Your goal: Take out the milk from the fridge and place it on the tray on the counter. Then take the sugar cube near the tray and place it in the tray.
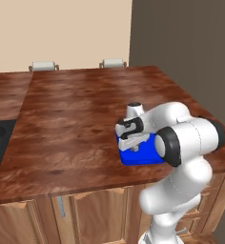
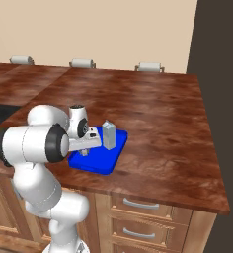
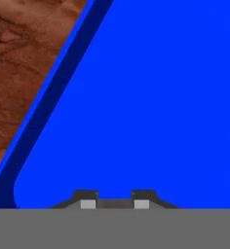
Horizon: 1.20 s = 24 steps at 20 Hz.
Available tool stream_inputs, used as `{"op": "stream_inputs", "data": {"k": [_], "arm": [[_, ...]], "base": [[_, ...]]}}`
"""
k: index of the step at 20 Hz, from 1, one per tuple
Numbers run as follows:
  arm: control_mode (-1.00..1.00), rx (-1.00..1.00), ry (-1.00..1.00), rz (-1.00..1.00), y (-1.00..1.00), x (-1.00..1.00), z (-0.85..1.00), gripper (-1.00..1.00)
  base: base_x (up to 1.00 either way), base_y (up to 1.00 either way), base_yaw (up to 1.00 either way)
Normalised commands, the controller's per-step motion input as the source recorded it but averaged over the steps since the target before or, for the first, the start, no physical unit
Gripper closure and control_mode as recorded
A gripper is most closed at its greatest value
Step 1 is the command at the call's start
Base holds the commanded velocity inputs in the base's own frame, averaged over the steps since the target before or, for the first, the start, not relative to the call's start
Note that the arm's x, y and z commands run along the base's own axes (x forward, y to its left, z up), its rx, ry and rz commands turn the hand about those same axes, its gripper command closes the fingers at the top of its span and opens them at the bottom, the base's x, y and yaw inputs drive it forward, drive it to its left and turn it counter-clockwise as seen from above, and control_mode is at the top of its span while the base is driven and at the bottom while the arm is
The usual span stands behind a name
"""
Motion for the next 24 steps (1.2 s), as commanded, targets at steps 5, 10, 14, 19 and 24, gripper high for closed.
{"op": "stream_inputs", "data": {"k": [5,10,14,19,24], "arm": [[-1.0,0.0,0.01,0.0,-0.14,0.12,-0.32,1.0],[-1.0,0.0,0.0,0.0,-0.04,0.16,-0.35,1.0],[-1.0,0.0,0.0,0.0,0.0,0.01,-0.34,-1.0],[-1.0,0.0,-0.01,0.0,0.0,-0.02,0.01,-1.0],[-1.0,0.0,0.0,0.0,0.0,0.0,0.14,-1.0]], "base": [[0.0,0.0,0.0],[0.0,0.0,0.0],[0.0,0.0,0.0],[0.0,0.0,0.0],[0.0,0.0,0.0]]}}
